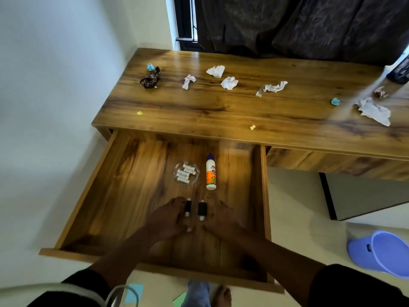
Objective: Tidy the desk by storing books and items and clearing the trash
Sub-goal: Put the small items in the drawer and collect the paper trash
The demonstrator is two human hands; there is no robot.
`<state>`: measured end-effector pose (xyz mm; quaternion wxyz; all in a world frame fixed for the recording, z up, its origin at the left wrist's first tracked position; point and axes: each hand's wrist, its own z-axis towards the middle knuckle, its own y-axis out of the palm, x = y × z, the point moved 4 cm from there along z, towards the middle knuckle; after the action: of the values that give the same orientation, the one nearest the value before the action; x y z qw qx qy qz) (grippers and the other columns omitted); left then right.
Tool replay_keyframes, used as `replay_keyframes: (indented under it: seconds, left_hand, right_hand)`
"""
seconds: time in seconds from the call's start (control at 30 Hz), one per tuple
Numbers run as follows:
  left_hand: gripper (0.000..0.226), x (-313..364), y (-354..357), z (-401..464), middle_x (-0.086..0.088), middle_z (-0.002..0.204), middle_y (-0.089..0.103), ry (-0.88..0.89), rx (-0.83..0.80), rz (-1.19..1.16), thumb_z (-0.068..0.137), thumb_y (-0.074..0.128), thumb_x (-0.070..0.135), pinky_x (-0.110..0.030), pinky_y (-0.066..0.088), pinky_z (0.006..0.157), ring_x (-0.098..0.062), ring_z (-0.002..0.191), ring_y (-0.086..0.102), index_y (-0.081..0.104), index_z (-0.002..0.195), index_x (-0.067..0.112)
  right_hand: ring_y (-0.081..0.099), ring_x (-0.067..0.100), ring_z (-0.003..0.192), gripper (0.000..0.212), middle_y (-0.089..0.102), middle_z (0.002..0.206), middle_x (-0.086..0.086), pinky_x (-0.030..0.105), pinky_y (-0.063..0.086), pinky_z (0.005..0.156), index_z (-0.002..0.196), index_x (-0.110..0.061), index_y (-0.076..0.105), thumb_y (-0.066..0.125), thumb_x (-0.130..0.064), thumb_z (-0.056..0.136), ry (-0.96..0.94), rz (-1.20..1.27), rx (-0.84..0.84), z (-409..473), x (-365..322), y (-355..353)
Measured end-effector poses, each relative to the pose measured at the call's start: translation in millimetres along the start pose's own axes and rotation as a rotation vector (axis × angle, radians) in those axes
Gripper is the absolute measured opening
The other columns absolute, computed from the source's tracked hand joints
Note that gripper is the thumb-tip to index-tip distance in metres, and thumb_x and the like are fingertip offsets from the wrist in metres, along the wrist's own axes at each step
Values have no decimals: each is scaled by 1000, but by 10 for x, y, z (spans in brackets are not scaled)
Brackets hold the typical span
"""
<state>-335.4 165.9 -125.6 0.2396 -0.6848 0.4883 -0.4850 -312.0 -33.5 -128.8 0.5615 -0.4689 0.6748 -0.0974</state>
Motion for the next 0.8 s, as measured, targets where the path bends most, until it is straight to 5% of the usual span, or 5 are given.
replay_keyframes:
  seconds: [0.17,0.37,0.53,0.8]
  left_hand:
    - [60,186,-56,-501,25,115,65,79,-214,-74,69,77,73,-13,43,84,4,105,60,65,118,41]
    - [63,252,83,-883,18,116,68,60,-605,-1,68,82,66,-33,50,98,-4,106,62,66,121,36]
    - [84,175,152,-942,12,137,57,96,-572,122,71,86,56,-24,42,95,-10,120,55,51,143,29]
    - [76,119,165,-922,11,137,60,118,-501,97,75,83,53,-25,46,98,-10,120,58,55,142,32]
  right_hand:
    - [66,6,100,43,70,111,-13,36,58,86,113,-37,62,68,-61,78,-96,5,-126,-382,-141,79]
    - [68,10,101,53,72,114,-8,37,57,91,120,-28,69,70,-65,82,-237,-121,-464,-789,-368,325]
    - [60,15,113,82,61,133,-6,38,54,97,138,-29,55,75,-69,69,-224,-218,-513,-888,-288,419]
    - [62,11,105,74,67,123,-11,40,56,90,131,-34,60,67,-74,70,-176,-261,-428,-944,-188,329]
